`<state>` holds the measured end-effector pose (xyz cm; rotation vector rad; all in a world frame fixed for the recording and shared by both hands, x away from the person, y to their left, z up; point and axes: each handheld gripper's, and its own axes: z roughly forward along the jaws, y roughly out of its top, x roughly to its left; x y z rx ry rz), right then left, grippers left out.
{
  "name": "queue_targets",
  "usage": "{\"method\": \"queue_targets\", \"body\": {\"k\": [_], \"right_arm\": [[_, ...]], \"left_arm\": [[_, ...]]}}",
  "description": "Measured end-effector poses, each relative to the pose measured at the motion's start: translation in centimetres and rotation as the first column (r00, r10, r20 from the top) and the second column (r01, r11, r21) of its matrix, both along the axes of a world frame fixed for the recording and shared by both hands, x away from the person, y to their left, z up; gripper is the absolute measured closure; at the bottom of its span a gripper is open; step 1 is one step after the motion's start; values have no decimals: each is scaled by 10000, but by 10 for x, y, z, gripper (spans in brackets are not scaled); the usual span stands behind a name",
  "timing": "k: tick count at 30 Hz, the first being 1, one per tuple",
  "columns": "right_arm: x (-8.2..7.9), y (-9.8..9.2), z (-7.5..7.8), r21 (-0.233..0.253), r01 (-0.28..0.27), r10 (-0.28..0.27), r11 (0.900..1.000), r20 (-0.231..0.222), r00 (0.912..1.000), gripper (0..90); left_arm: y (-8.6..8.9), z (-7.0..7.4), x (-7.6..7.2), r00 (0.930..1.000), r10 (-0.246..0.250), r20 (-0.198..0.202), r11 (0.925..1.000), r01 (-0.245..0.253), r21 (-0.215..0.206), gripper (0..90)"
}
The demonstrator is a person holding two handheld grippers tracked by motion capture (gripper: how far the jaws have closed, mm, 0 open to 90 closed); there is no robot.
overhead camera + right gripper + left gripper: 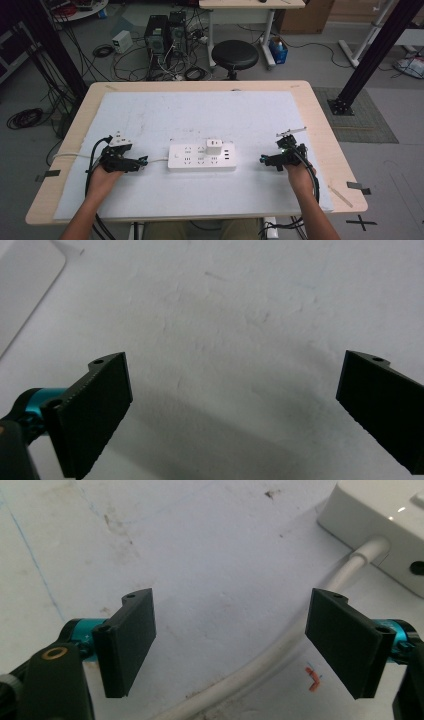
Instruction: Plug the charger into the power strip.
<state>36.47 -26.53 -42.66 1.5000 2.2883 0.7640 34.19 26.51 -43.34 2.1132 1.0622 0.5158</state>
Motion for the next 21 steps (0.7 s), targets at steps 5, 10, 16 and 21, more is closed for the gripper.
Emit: {"method": "queue_targets", "body": {"k": [5,10,16,21], "right_arm": [[1,-5,13,260,55,-62,9996,239,9997,7],[-1,-5,14,268,1,-5,9996,139,9999,7],[-4,-5,16,440,-97,87,9990,236,9997,7],[-7,-5,19,561,-157,140,9983,312,9994,7]], "left_arm": [[-1,10,-1,9999,-135,71,9999,134,66,202],[-4,10,-2,9997,-249,-74,9996,251,153,202],[-5,13,-5,9998,-191,21,9997,190,145,202],[-5,19,-11,9997,-220,121,9996,217,203,202]]}}
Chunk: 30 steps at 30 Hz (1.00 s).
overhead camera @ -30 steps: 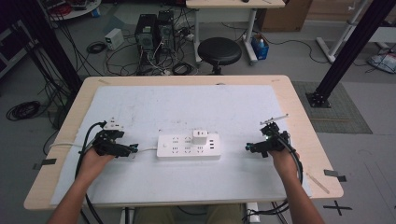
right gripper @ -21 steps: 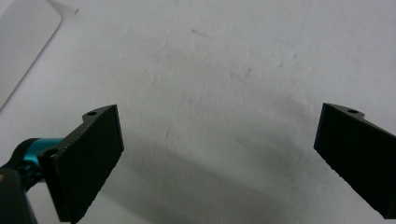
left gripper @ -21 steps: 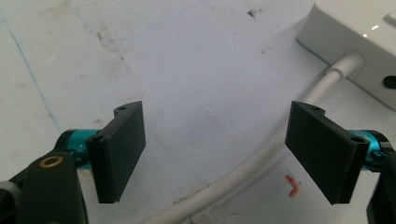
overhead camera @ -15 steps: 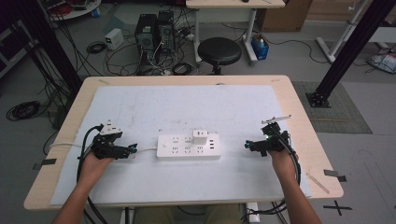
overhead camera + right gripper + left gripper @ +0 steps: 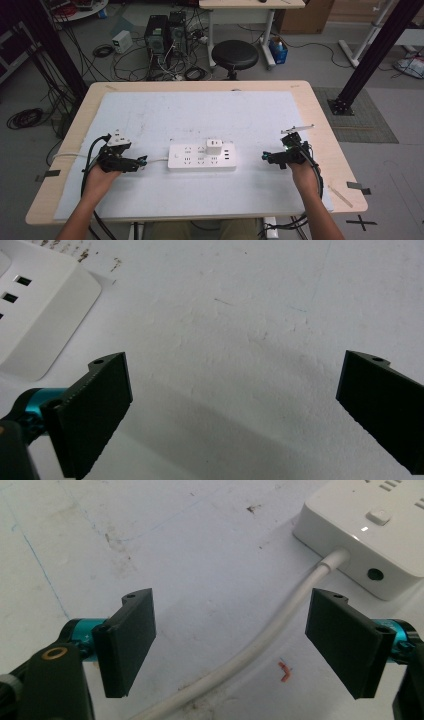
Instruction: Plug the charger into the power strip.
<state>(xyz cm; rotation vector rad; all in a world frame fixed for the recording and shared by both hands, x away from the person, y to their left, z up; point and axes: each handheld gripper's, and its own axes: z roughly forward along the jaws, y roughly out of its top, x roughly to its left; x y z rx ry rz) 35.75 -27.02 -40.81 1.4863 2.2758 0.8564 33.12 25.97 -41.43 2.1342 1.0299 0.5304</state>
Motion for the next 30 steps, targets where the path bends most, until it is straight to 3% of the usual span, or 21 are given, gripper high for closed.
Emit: {"method": "queue_targets", "body": {"k": [5,14,30], "right_arm": [[-3,1,3,-105,-195,195,9998,31,9998,7],[-3,-3,24,-199,-238,244,9995,319,9992,7],[-4,-1,20,-186,-320,323,9993,195,9993,7]], "left_arm": [[-2,5,-2,10000,-22,10,10000,22,65,202],[-6,22,-1,9997,-239,109,9992,235,337,202],[-5,15,0,9998,-196,-85,9995,198,250,202]]}}
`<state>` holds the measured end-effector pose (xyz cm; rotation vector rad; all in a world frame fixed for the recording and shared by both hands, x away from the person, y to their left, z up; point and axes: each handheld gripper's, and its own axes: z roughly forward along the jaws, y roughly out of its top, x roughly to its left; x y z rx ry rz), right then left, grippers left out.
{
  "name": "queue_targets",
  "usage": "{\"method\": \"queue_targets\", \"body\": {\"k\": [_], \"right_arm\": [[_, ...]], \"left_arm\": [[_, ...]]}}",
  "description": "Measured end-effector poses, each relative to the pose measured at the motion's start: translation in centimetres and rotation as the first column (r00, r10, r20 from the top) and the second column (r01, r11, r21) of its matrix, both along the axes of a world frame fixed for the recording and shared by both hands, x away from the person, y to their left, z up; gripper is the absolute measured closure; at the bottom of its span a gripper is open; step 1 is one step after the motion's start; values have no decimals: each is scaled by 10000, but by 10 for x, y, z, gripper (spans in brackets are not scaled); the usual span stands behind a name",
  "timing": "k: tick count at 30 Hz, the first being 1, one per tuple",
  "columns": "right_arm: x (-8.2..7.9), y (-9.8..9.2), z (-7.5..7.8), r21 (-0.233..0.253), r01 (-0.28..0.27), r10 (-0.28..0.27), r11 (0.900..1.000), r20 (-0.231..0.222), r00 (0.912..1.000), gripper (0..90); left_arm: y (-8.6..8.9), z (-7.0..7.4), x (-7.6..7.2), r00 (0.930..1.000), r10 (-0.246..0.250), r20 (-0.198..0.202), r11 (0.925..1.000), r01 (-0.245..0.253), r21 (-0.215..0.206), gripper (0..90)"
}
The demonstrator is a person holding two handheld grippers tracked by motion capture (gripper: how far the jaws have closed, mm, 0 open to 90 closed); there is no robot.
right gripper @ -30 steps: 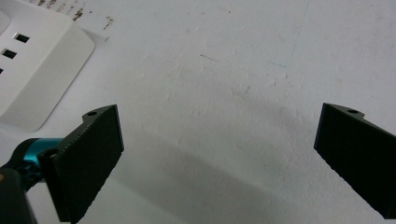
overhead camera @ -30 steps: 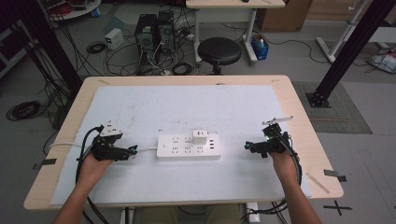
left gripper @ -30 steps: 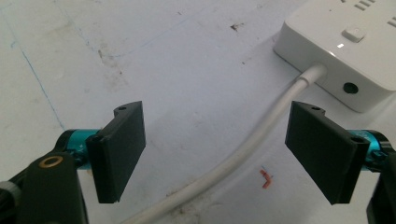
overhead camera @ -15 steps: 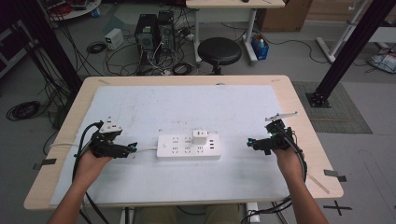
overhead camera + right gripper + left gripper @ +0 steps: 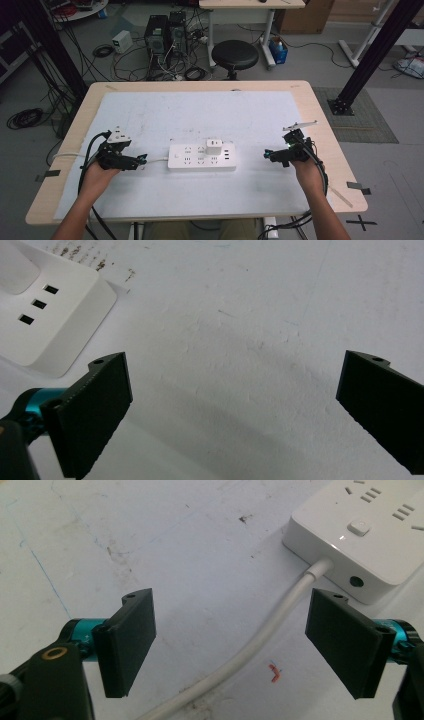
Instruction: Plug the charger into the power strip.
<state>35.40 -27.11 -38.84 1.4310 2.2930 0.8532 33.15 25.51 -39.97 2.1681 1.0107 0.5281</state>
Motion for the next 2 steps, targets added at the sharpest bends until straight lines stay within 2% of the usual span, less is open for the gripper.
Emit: {"method": "queue_targets", "body": {"k": [2], "right_arm": [[0,0,-1,-10,43,-43,10000,-53,10000,7]], "left_arm": [[0,-1,0,10000,-17,3,10000,17,-37,202]]}}
